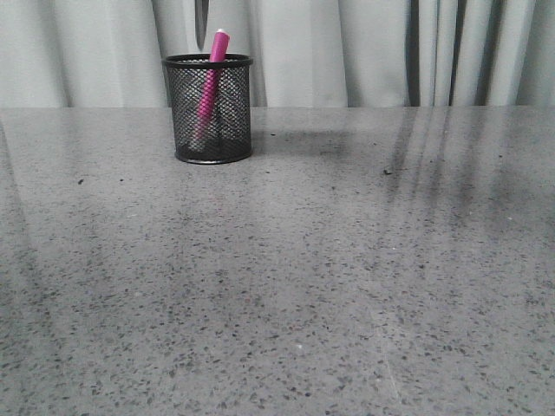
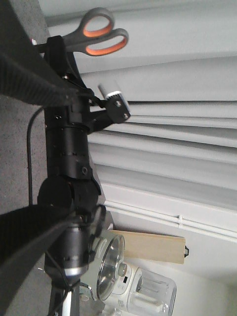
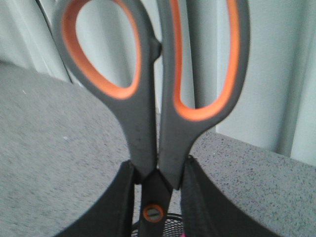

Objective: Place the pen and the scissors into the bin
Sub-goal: 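Lift the scissors and carry them above the mesh cup, then lower the scissors blades-first into the cup and release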

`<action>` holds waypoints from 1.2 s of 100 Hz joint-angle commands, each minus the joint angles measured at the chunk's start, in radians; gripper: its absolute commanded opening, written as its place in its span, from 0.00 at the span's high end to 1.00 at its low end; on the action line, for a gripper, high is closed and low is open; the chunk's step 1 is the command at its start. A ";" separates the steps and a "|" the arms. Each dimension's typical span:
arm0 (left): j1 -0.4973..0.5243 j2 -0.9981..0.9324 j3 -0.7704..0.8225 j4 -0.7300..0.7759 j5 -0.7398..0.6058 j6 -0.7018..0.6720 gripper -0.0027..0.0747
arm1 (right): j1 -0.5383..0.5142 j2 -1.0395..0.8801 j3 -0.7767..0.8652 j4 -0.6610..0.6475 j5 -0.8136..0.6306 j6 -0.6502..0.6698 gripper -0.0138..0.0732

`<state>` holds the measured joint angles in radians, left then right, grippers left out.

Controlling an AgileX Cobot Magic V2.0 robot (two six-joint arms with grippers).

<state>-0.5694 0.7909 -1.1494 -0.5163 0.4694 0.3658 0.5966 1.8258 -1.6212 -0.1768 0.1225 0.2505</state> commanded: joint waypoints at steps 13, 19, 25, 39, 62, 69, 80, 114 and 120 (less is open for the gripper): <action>-0.007 -0.037 -0.024 0.050 -0.015 0.000 0.44 | -0.002 0.034 -0.030 -0.106 -0.153 -0.014 0.93; -0.007 -0.040 -0.024 0.057 -0.004 0.000 0.44 | -0.004 0.052 -0.030 -0.110 -0.154 -0.014 0.93; -0.007 -0.040 -0.024 0.057 0.005 0.000 0.44 | -0.004 0.068 -0.030 -0.110 -0.151 -0.014 0.93; -0.007 -0.040 -0.024 0.067 0.036 0.000 0.44 | -0.004 0.081 -0.007 -0.110 -0.152 -0.014 0.93; -0.007 -0.040 -0.024 0.083 0.042 0.000 0.44 | -0.004 0.081 0.018 -0.108 -0.130 -0.012 0.93; -0.007 -0.040 -0.024 0.085 0.042 0.000 0.44 | -0.004 0.081 0.018 -0.104 -0.122 -0.012 0.90; -0.007 -0.040 -0.024 0.085 0.042 0.000 0.44 | -0.004 0.072 0.018 -0.075 -0.117 -0.012 0.75; -0.007 -0.042 -0.024 0.124 0.054 0.000 0.53 | -0.004 -0.049 0.018 -0.045 -0.063 -0.011 0.33; -0.007 -0.050 -0.019 0.157 0.076 -0.005 0.64 | -0.004 -0.097 0.018 -0.045 -0.025 -0.011 0.33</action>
<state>-0.5694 0.7498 -1.1494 -0.3827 0.5845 0.3658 0.5966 1.8537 -1.5760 -0.2240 0.1259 0.2469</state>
